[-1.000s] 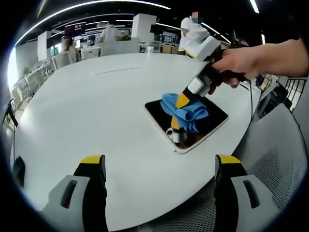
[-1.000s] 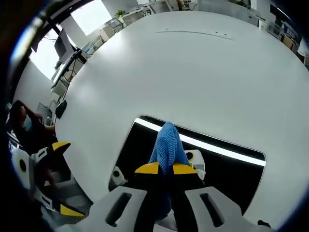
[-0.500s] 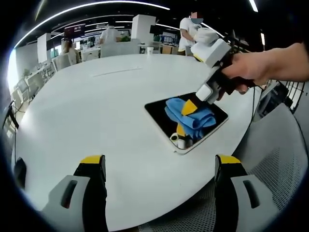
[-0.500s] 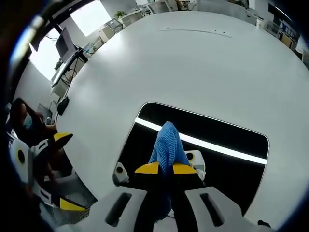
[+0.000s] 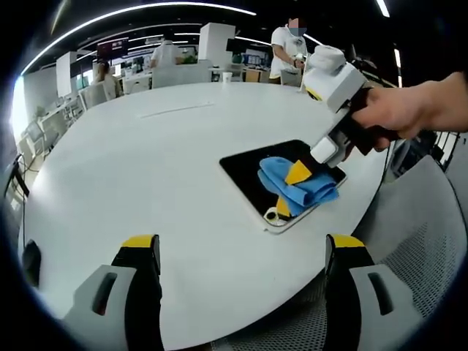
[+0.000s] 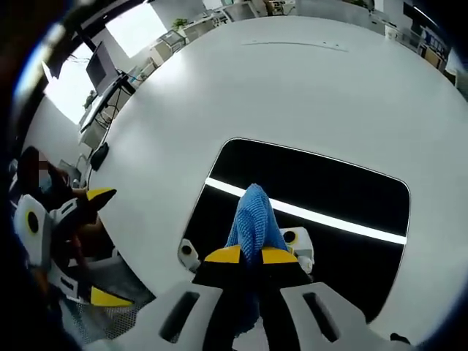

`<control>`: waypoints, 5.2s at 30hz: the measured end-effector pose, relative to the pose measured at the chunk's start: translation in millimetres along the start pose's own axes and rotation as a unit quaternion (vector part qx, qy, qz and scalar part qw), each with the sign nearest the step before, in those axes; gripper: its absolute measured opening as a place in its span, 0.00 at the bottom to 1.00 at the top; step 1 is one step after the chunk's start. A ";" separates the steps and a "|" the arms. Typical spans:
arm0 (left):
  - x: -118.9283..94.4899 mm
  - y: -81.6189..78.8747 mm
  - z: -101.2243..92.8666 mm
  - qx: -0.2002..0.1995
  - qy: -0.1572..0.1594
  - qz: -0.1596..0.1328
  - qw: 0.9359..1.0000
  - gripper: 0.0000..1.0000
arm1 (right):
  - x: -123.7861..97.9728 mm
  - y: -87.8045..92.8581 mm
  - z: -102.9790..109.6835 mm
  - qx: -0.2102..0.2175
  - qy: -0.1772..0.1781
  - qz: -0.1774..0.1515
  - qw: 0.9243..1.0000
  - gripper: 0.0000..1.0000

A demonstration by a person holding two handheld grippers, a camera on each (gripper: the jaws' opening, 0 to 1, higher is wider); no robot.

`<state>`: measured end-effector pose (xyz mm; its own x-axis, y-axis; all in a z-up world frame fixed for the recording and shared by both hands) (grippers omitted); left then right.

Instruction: Wipe the mirror surface with the cleaning cloth until all visible marks leave the cleaned area.

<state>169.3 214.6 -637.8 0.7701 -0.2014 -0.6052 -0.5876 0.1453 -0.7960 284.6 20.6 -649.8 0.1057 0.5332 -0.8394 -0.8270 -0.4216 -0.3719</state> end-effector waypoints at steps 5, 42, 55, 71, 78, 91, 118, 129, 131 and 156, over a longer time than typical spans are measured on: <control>-0.7 -0.5 -0.6 -0.001 0.000 -0.001 1.000 0.92 | -2.2 6.3 3.0 0.004 0.000 -0.003 1.000 0.02; -1.9 -4.8 -4.0 0.021 0.008 -0.037 0.999 0.92 | -7.3 32.0 14.1 0.012 -0.008 -0.006 1.000 0.02; -2.0 -4.1 -2.5 0.015 0.008 -0.030 0.999 0.93 | -6.6 33.5 15.8 0.016 -0.006 -0.006 1.000 0.02; -3.2 -2.8 -2.7 0.012 0.010 -0.022 1.000 0.95 | -12.3 35.0 7.7 0.006 -0.004 0.001 1.000 0.02; -3.8 -2.3 -1.9 0.010 0.007 -0.020 1.000 0.95 | -14.4 36.0 2.5 0.009 -0.004 0.002 1.000 0.02; -3.3 -1.7 0.2 0.008 0.003 -0.016 1.000 0.95 | -21.7 40.1 -8.5 0.013 -0.006 0.002 1.000 0.02; -3.5 -0.7 0.6 0.003 0.001 -0.011 1.000 0.95 | -28.7 41.0 -21.8 0.032 -0.001 0.007 0.999 0.02; -3.8 -1.4 0.2 0.000 0.001 -0.012 1.000 0.95 | -26.3 29.7 -25.7 0.036 0.004 0.006 0.999 0.02; -3.5 -1.5 0.3 0.000 0.001 -0.012 1.000 0.95 | -26.3 26.4 -27.4 0.037 0.005 0.005 0.999 0.02; -2.8 -1.9 1.7 -0.006 -0.001 -0.010 1.000 0.95 | -18.9 -13.3 -52.1 0.032 0.012 0.002 0.999 0.02</control>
<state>168.6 216.6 -634.6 0.7820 -0.2029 -0.5893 -0.5750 0.1300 -0.8078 322.3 -22.0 -649.7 0.1145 0.5135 -0.8504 -0.8608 -0.3761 -0.3430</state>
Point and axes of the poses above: the point that each gripper's makers call its tool centre point, and the gripper's own axes: x roughly forward along the fingers, z roughly to its left, y roughly out of its underside, the point moved 10 cm from there along -x, roughly backward along the fingers, and after that the axes turned 10 degrees about -y, right-handed, at the moved point
